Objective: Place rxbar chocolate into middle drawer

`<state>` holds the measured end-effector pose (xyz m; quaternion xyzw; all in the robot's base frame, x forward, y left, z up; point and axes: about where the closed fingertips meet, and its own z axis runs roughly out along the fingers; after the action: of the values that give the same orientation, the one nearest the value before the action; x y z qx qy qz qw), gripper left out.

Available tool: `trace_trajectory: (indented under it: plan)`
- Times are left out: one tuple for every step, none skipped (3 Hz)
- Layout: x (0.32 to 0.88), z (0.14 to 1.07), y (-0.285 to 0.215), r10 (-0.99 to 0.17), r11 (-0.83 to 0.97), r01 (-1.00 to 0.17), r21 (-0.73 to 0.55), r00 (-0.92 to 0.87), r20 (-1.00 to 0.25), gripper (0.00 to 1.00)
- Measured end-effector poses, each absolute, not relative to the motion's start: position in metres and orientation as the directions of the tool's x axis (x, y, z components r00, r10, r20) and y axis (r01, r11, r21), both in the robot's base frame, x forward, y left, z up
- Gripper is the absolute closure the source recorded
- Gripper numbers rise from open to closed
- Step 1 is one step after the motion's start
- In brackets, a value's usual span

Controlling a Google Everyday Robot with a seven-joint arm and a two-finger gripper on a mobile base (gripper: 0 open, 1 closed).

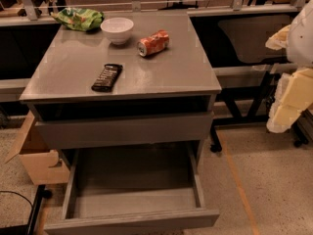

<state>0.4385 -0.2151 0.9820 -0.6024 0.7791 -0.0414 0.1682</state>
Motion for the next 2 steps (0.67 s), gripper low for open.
trace_trajectory:
  plan:
    - [0.438, 0.982, -0.215, -0.953, 0.271, -0.925, -0.267, -0.217, -0.212, 0.00]
    - [0.452, 0.983, -0.193, -0.970, 0.153, -0.948, -0.278, -0.091, -0.225, 0.00]
